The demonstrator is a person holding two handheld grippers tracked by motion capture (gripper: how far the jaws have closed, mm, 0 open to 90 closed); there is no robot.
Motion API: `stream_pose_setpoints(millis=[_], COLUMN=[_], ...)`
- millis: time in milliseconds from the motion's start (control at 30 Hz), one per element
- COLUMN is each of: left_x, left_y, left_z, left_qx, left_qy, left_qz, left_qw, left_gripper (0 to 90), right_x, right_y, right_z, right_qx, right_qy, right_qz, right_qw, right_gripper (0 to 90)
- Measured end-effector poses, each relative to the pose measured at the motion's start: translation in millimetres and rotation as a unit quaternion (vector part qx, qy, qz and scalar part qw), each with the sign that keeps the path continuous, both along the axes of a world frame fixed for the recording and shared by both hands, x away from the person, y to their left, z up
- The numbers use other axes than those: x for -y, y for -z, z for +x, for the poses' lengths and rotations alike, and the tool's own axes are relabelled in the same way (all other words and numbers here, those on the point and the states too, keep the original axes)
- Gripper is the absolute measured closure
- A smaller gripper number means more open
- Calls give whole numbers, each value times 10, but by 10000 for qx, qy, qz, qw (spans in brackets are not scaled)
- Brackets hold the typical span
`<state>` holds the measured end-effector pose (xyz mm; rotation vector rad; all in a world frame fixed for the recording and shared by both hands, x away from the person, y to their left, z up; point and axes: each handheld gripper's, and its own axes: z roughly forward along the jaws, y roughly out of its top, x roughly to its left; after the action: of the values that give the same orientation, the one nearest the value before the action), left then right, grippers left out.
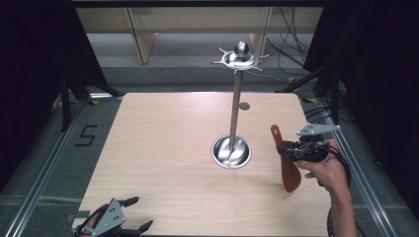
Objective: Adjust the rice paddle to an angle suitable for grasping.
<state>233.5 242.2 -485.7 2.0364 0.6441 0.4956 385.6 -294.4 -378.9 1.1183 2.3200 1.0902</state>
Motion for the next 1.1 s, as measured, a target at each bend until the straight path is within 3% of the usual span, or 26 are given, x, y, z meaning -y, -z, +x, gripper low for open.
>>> stream_pose_setpoints(millis=[33, 100, 267, 333, 433, 567, 633, 700, 767, 800, 867, 900, 967, 1100], left_x=[2, -3, -2, 2, -3, 4, -2, 3, 12, 29, 42, 38, 25, 19], left_y=[1, -4, -10, -7, -8, -1, -7, -10, -22, -21, -6, -4, -1, -10], left_z=[-2, 9, 2, -2, 1, 0, 8, 9, 22, 15, 16, 16, 24, 22], left_qx=[12, 94, 47, 35, 37, -17, 7, -30, 65, -7, -1, -43, -11, 0], left_qy=[-3, 58, 31, 22, 20, -28, -10, 11, 67, 28, 7, 26, 14, -28], left_qz=[-3, 64, 33, 12, 40, -27, 6, 2, 7, -53, -70, -69, -17, -115], left_qw=[10000, 9999, 10000, 10000, 10000, 10000, 10000, 10000, 10000, 10000, 10000, 10000, 10000, 9999], left_gripper=[175, 175, 175, 174, 175, 175, 175, 175, 174, 175, 175, 175, 175, 175], right_x=[-12, -10, -30, -47, -38, -39, -47, -47, -38, -46, -33, -41, -44, -70], right_y=[-21, -36, -143, -184, -220, -234, -231, -247, -264, -271, -281, -298, -315, -331], right_z=[-15, -21, -65, -83, -81, -104, -109, -125, -130, -148, -143, -161, -165, -173], right_qx=[55, 64, 481, 591, 698, 619, 785, 799, 882, 837, 988, 1009, 1063, 1156], right_qy=[78, 102, 54, 97, 21, 19, 64, 53, -9, 36, -23, 33, -13, -16], right_qz=[169, 208, 372, 531, 529, 644, 752, 783, 714, 755, 795, 955, 1021, 1067], right_qw=[9998, 9997, 9981, 9968, 9962, 9960, 9941, 9937, 9935, 9936, 9919, 9903, 9891, 9876], right_gripper=[672, 672, 671, 672, 672, 671, 671, 672, 672, 671, 671, 671, 671, 671])
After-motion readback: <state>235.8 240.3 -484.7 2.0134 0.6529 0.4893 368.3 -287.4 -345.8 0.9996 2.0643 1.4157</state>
